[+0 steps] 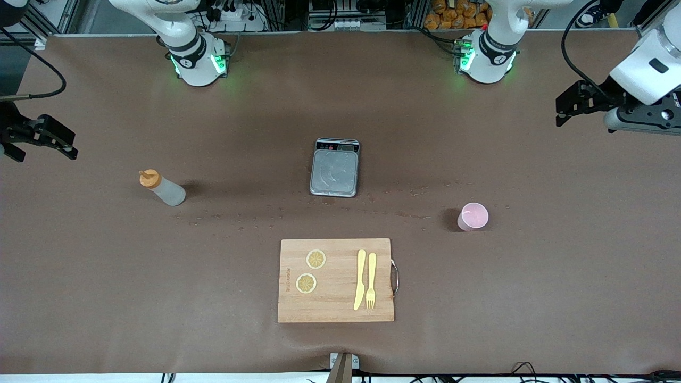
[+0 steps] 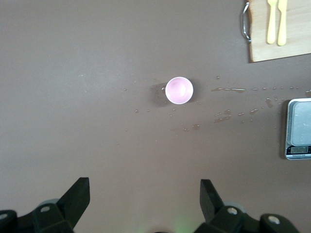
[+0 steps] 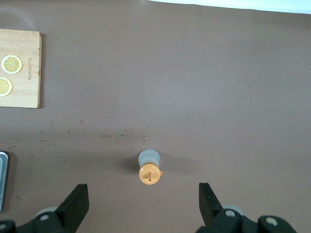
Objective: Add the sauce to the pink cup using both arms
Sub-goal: 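Move the left gripper down to the pink cup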
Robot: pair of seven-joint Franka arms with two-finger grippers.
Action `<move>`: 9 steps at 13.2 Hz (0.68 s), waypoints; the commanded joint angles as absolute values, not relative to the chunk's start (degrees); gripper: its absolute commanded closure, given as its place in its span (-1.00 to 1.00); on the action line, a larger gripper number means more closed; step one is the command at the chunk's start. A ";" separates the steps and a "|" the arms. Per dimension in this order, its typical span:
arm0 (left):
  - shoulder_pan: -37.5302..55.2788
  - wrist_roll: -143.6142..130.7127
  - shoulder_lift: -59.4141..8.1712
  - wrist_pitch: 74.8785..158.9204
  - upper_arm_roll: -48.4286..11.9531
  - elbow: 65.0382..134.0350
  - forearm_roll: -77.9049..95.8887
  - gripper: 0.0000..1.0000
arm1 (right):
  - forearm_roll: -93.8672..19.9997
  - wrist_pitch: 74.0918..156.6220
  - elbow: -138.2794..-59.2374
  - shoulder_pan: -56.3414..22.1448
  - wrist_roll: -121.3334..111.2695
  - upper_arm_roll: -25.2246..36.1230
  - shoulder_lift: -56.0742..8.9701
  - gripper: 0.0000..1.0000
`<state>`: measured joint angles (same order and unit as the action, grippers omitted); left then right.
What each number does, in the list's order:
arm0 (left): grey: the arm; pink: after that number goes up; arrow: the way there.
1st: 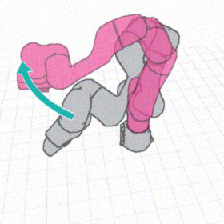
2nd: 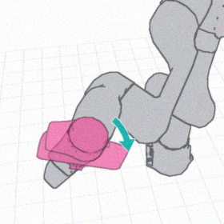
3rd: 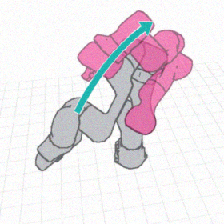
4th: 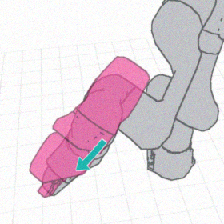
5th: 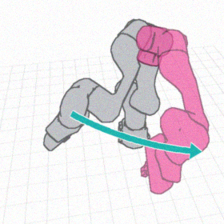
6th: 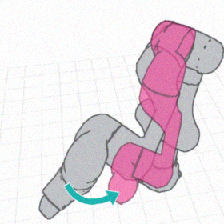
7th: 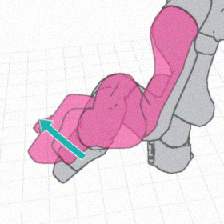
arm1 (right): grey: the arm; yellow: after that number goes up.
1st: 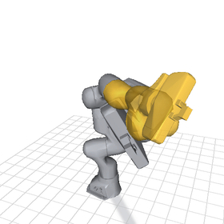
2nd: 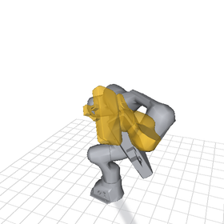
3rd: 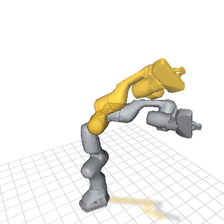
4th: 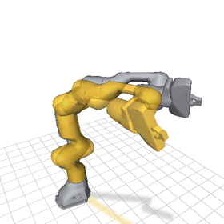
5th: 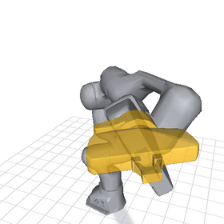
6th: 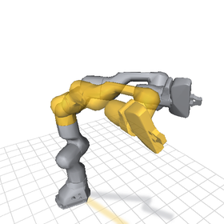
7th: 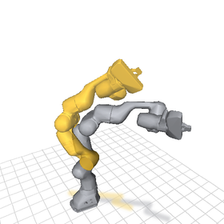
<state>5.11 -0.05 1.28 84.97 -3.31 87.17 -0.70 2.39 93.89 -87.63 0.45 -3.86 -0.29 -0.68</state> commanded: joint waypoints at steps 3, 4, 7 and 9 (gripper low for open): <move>0.97 0.00 0.26 84.20 -3.43 90.07 0.70 -1.00 | 1.67 93.43 -86.75 0.70 -3.52 -0.26 -1.14 -1.00; 0.18 0.00 0.09 84.29 -3.43 91.48 1.05 -1.00 | 1.67 93.43 -86.75 0.70 -3.60 -0.26 -1.14 -1.00; -2.62 -1.23 -0.70 87.69 -3.34 96.22 6.40 -1.00 | 1.67 93.43 -86.75 0.70 -3.52 -0.26 -1.14 -1.00; -3.69 -1.23 -0.26 94.01 -3.69 101.31 8.61 -1.00 | 1.67 93.43 -86.75 0.62 -3.60 -0.26 -1.14 -1.00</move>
<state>-2.38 -0.30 -1.72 89.29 -3.05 96.51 6.25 2.39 93.88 -87.63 0.47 -3.86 -0.22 -0.70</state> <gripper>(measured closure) 0.000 0.000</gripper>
